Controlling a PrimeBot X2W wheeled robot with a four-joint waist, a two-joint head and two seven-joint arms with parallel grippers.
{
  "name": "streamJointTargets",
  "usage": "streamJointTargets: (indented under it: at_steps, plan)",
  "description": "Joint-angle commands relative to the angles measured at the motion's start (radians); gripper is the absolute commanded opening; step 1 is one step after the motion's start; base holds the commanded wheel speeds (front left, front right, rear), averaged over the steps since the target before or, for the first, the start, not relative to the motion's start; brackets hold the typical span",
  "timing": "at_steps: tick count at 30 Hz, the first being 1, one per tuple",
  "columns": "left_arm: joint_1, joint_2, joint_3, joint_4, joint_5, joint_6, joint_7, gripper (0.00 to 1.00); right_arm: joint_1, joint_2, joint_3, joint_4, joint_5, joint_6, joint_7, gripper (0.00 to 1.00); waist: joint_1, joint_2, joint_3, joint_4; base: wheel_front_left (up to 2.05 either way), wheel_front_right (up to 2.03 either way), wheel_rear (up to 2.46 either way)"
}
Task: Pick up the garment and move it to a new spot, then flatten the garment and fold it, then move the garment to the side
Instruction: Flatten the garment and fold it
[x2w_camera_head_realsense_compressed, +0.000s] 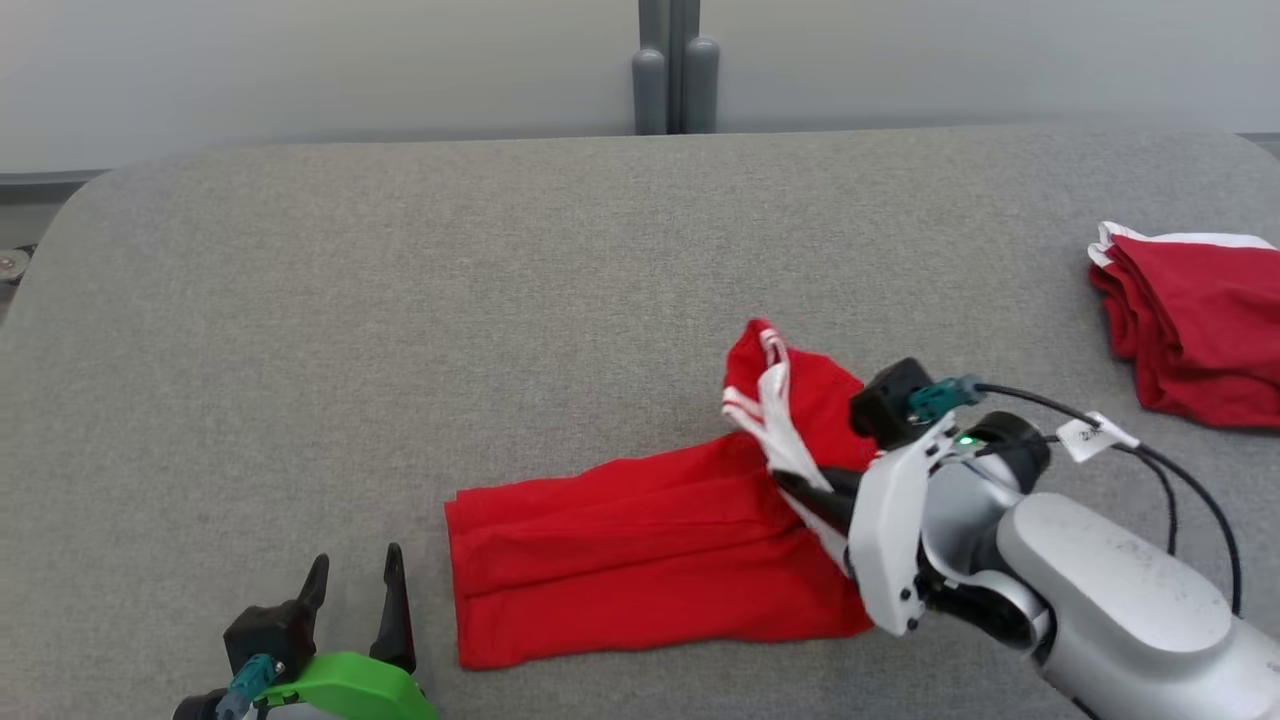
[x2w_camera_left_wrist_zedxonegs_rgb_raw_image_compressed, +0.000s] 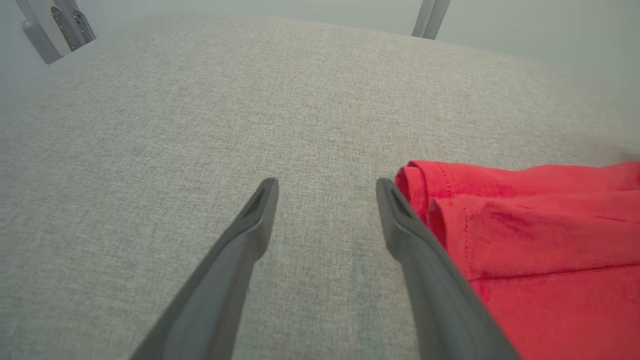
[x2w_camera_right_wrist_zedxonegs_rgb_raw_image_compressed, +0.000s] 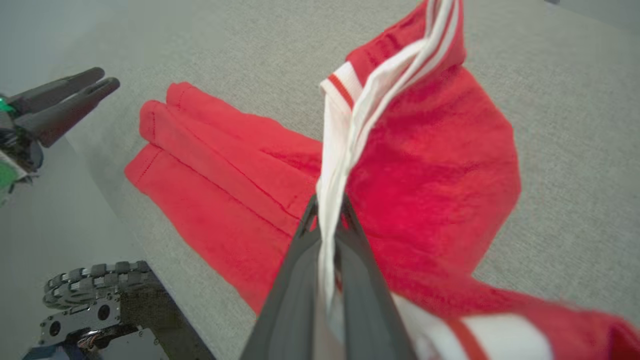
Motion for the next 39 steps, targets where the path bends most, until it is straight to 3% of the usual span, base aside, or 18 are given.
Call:
streamJointTargets:
  at_steps: [1,10,21,22,23,24,29,39]
  plan:
    - [0.007,0.004,-0.006,0.002,-0.009,0.006,0.001,1.00,-0.011,0.010,0.038,-0.036,0.021,0.000,0.032,0.00,0.0000,0.0000,-0.004,0.032,0.00,0.00,0.00]
    - [0.009,0.004,-0.053,0.006,-0.037,0.015,0.001,1.00,-0.057,0.074,0.162,-0.050,0.048,0.000,0.084,0.00,0.0000,0.0000,-0.010,0.129,0.00,0.00,0.00]
    - [0.019,0.004,-0.099,0.009,-0.058,0.024,0.001,1.00,-0.127,0.205,0.215,0.137,0.068,0.000,0.001,0.00,0.0000,0.0000,-0.013,0.262,0.00,0.00,0.00]
    - [0.022,0.004,-0.099,0.010,-0.057,0.025,0.001,1.00,-0.136,0.215,0.214,0.159,0.058,0.000,-0.018,0.14,0.0000,0.0000,-0.012,0.266,0.00,0.00,0.00]
    - [0.024,0.004,-0.096,0.012,-0.055,0.026,0.001,1.00,-0.141,0.228,0.198,0.185,0.055,0.000,-0.044,0.63,0.0000,0.0000,-0.011,0.267,0.00,0.00,0.00]
    - [0.023,0.004,-0.094,0.013,-0.055,0.026,0.001,1.00,-0.143,0.239,0.191,0.210,0.058,0.000,-0.060,1.00,0.0000,0.0000,-0.010,0.268,0.00,0.00,0.00]
    - [0.027,0.004,-0.070,0.004,-0.057,0.036,0.001,1.00,-0.162,0.245,0.137,0.276,0.071,-0.001,-0.159,1.00,0.0000,0.0000,-0.003,0.227,0.00,0.00,0.00]
    - [0.015,0.004,-0.016,-0.007,-0.031,0.033,0.001,1.00,-0.085,0.133,0.028,0.272,0.099,0.000,-0.242,1.00,0.0000,0.0000,-0.008,0.127,0.00,0.00,0.00]
